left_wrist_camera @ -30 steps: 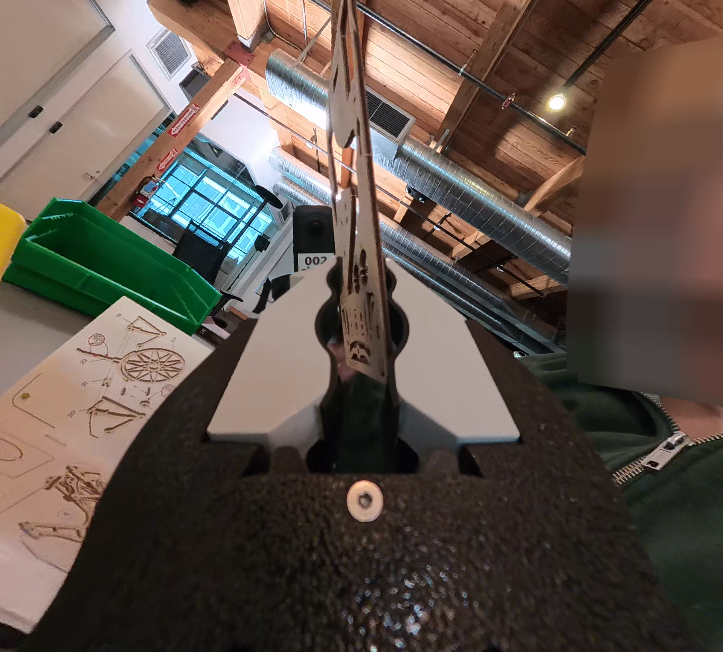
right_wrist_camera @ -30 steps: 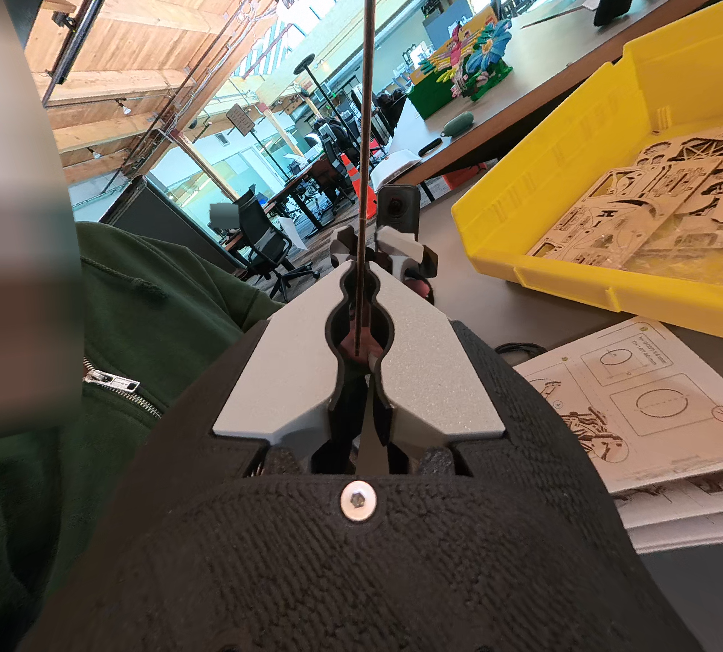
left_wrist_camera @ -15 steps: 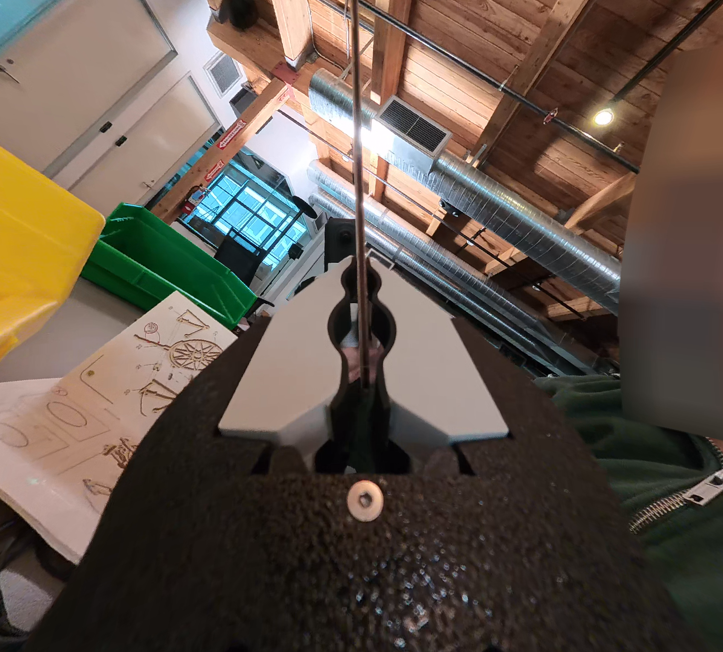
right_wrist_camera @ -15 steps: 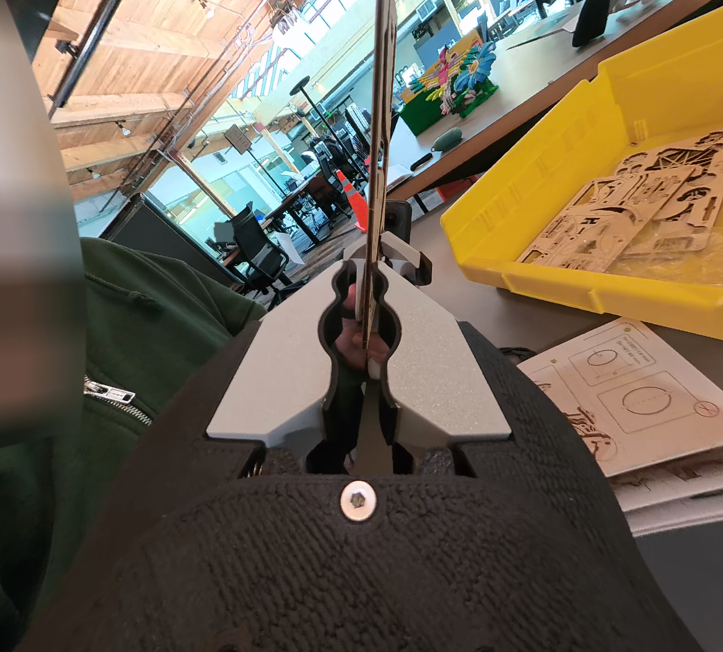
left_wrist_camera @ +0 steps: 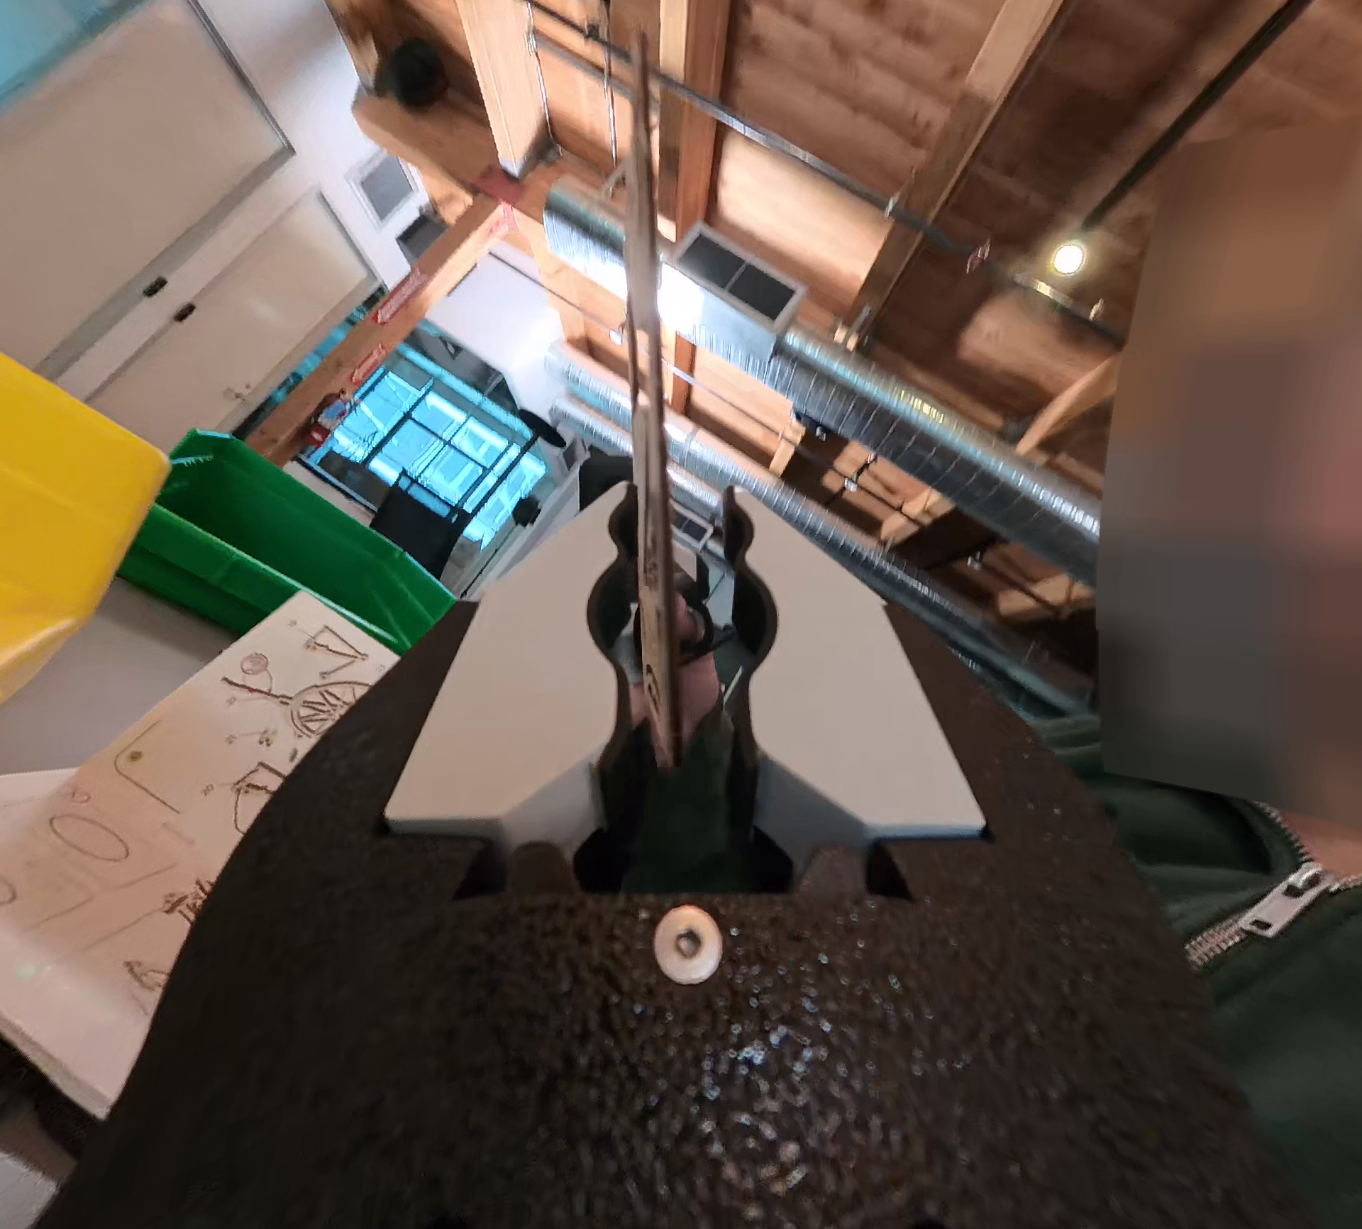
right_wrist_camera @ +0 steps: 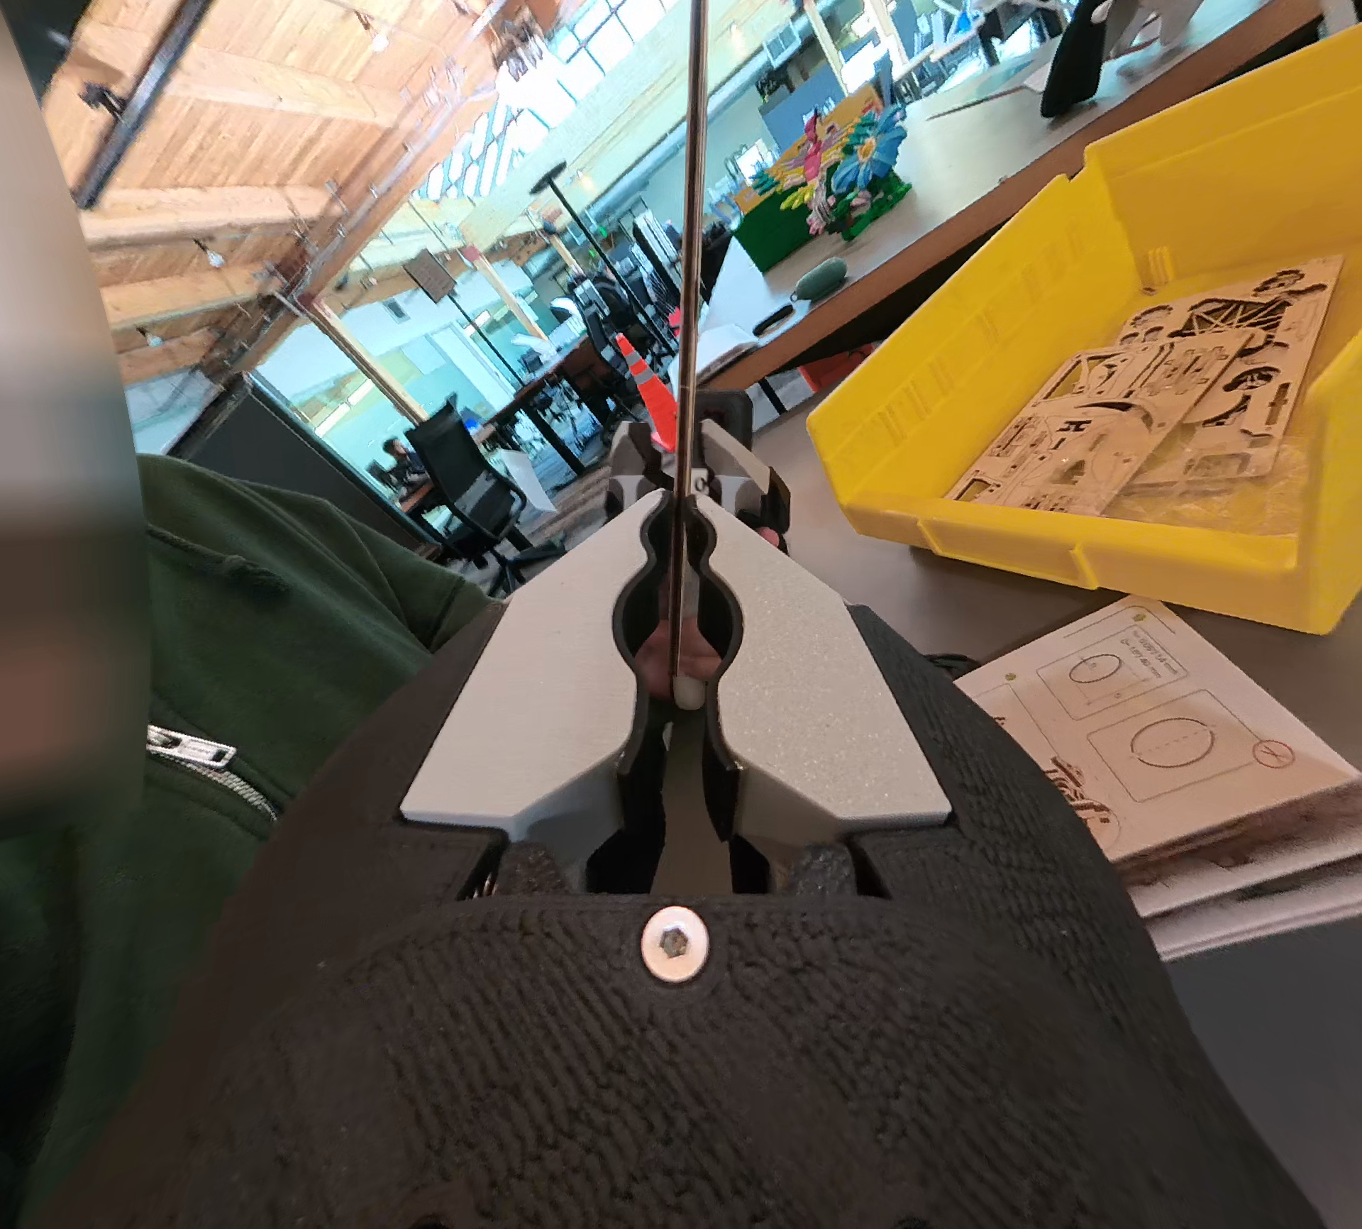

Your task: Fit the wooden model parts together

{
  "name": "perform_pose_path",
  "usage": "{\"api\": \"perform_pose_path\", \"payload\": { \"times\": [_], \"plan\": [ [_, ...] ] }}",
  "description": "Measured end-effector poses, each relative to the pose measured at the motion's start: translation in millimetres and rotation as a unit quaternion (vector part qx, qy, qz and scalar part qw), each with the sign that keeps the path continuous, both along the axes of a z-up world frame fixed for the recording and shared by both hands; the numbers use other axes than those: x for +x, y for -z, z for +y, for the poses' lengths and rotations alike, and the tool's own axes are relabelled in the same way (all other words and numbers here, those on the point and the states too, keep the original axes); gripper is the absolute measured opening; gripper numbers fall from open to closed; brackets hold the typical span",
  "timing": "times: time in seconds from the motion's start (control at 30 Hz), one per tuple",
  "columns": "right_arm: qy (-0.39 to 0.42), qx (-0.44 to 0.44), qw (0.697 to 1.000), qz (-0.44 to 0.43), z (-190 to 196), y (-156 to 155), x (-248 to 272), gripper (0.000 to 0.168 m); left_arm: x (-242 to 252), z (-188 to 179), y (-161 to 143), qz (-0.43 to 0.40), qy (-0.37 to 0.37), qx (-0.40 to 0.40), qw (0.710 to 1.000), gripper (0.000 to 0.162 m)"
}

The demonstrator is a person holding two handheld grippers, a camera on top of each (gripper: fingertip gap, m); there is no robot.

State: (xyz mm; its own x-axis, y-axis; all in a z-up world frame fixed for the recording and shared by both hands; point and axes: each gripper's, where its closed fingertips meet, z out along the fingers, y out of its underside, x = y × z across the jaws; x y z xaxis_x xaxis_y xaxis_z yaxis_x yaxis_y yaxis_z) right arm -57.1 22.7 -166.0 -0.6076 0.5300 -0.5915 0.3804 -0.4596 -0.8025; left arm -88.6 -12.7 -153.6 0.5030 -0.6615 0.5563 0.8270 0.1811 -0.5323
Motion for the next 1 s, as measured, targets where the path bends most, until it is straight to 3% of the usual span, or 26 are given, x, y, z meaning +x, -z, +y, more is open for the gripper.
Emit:
{"api": "perform_pose_path", "payload": {
  "times": [0.47, 0.57, 1.0],
  "plan": [
    [0.014, -0.035, 0.999, 0.004, 12.3, -2.1, 0.3, 0.001, -8.8, 1.0, 5.4, -0.018, -0.008, -0.009, 1.0, 0.011],
    [0.013, -0.036, 0.999, 0.002, 11.9, -1.3, 0.1, 0.001, -8.7, 1.1, 5.6, -0.017, -0.008, -0.01, 1.0, 0.016],
    [-0.003, -0.031, 1.0, -0.004, 5.6, 2.6, 1.2, 0.001, -7.6, 1.9, 6.9, 0.004, -0.025, -0.016, 1.0, 0.002]
  ]
}}
